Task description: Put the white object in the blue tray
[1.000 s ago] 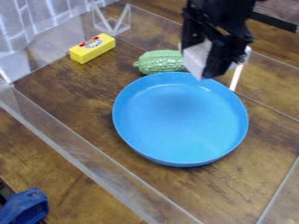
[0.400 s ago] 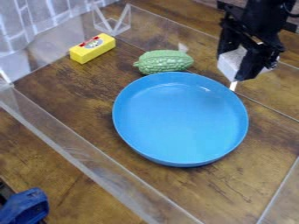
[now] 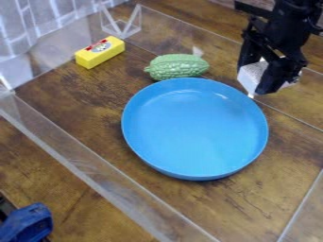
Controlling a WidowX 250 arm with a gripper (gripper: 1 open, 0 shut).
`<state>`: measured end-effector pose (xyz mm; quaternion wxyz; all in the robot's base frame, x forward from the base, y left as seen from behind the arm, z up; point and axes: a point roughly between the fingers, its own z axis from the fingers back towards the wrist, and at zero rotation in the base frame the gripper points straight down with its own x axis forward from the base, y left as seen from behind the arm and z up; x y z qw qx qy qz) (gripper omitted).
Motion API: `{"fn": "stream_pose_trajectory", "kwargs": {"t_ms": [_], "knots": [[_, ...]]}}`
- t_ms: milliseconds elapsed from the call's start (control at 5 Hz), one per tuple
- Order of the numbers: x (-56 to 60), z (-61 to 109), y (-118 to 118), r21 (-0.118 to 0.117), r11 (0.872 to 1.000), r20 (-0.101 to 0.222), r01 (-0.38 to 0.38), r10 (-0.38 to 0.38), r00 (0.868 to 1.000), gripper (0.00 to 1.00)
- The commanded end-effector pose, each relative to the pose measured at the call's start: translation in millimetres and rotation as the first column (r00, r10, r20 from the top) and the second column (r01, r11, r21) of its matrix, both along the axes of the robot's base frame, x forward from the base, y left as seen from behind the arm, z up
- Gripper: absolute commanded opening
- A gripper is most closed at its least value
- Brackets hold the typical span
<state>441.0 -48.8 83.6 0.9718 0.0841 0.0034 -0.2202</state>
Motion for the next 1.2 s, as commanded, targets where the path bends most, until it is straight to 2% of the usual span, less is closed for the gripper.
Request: {"fn": "stream_pose_trajectory", "kwargs": {"t_ms": [0, 400, 1000], "knots": [[8.4, 24.9, 8, -0.007, 1.000, 0.082, -0.009, 0.009, 0.997, 0.00], [3.3, 17.0, 13, 0.002, 1.000, 0.076, -0.002, 0.002, 0.997, 0.00], [5.4, 7.8, 17, 0.015, 1.000, 0.071, 0.013, -0.014, 0.997, 0.00]]}}
